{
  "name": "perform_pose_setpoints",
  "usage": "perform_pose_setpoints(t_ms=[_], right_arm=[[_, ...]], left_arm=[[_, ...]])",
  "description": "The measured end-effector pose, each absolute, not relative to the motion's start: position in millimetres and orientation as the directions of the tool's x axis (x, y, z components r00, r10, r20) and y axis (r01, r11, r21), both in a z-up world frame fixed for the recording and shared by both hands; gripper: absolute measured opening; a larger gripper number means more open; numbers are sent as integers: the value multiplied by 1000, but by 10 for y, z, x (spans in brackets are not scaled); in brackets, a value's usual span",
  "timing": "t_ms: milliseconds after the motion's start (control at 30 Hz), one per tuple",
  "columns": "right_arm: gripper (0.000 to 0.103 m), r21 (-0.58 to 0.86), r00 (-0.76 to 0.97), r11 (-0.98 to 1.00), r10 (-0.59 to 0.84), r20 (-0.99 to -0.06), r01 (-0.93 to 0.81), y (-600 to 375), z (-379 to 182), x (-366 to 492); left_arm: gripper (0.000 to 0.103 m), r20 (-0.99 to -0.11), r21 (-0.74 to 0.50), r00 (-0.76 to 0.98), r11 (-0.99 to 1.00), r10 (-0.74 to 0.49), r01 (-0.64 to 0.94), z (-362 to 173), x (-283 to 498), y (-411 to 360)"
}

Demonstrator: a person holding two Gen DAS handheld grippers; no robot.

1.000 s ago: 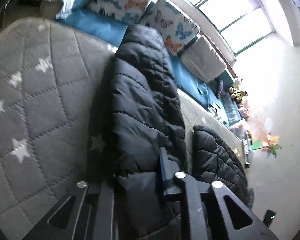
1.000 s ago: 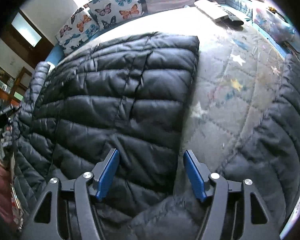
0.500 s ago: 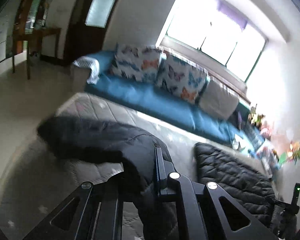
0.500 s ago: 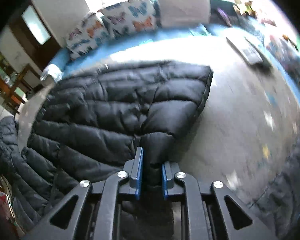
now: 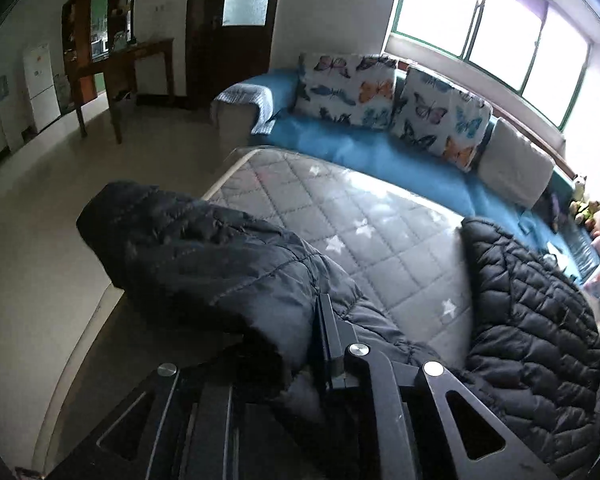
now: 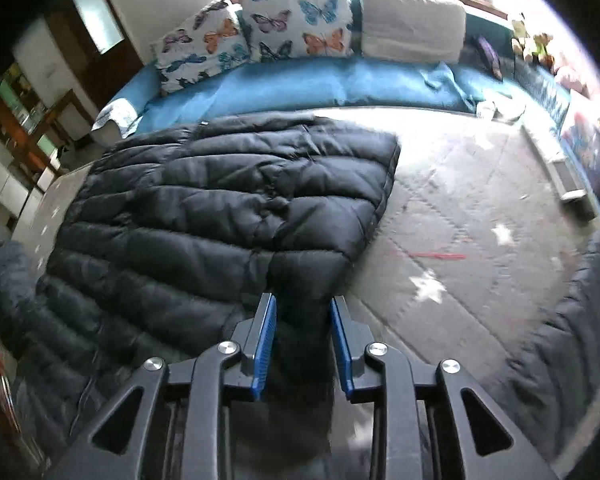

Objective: Fold large clothes

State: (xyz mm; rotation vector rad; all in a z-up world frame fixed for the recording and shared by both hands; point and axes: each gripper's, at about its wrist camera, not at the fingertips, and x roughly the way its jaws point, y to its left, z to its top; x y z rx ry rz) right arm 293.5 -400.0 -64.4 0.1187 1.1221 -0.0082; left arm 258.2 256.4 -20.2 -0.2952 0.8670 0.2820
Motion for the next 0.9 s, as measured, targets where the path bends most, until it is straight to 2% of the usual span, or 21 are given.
perform_pose_setpoints(t_ms=[100,267,333,433,500,700,767,900], right_arm=[[39,101,412,994,108,-905,-40,-3698,-493,2651],[41,89,312,969,160,-937,-230,-3063,-654,2220],[41,82,240,950,159,-958,-301,-2854,-845,2046],[41,-5,149,932,53,-987,-361,-2707,-1168,1809],[41,-42,168,927,23,-986,-372,-2681,-1082,1745],[41,-27,244,899,90,-966,-437,-2379,-671,1590],[41,-5,210,881,108,-972,-474,-2278,-751,1499],[42,-39,128,854,32,-991,-519,-2110,-1162,1321]], left_arm=[[21,-760,-129,637,930,130,-343,-165,2493,2391],[50,-718,-100,685,954,128,-283,117,2193,2105],[55,-705,-79,696,960,138,-270,252,2059,2049],[56,-697,-92,714,978,69,-185,391,1794,1854],[56,-702,-104,712,990,-6,-94,410,1640,1623],[56,-726,-195,633,963,-269,185,182,1394,689],[56,-732,-191,600,942,-323,275,86,1314,308],[56,-747,-218,519,891,-415,398,-158,1189,-327]])
